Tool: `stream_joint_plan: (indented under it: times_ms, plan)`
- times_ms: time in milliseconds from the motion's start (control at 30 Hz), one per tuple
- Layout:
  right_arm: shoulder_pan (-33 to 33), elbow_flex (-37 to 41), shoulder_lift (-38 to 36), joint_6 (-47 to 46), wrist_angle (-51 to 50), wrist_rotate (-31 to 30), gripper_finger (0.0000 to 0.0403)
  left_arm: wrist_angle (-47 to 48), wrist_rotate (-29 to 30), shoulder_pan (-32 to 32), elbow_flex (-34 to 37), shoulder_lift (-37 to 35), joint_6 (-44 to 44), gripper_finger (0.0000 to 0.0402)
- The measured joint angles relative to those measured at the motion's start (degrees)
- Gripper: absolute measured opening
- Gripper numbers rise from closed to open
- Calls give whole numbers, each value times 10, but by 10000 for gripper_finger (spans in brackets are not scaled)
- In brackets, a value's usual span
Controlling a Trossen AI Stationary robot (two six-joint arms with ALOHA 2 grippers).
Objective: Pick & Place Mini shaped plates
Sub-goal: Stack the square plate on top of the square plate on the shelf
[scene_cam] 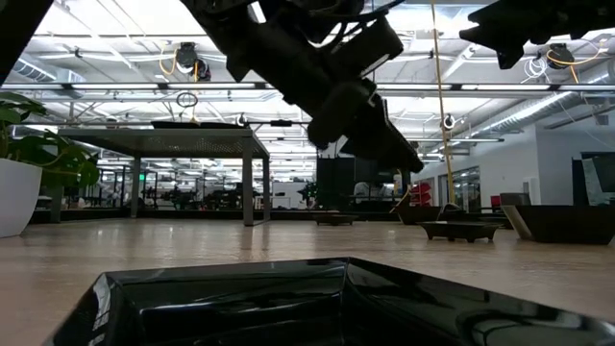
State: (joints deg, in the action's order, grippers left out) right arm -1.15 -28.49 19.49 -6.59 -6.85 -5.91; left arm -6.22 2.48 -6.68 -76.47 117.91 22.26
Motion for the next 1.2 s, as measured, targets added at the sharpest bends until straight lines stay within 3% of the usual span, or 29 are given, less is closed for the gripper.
stream_joint_plan:
  times_ms: [300,467,800,1000,1200]
  plan:
    - [0,0,1,0,0,0,141,-9,-10,10,0,0,127,108]
    - [0,0,1,0,0,0,141,-18,-44,9,0,8,117,108]
    - [0,0,1,0,-1,0,141,-45,-28,8,-6,7,118,108]
    - [0,0,1,0,-1,0,141,47,-22,9,-75,7,124,108]
    - [0,0,1,0,-2,0,141,76,-24,16,-131,50,77,108]
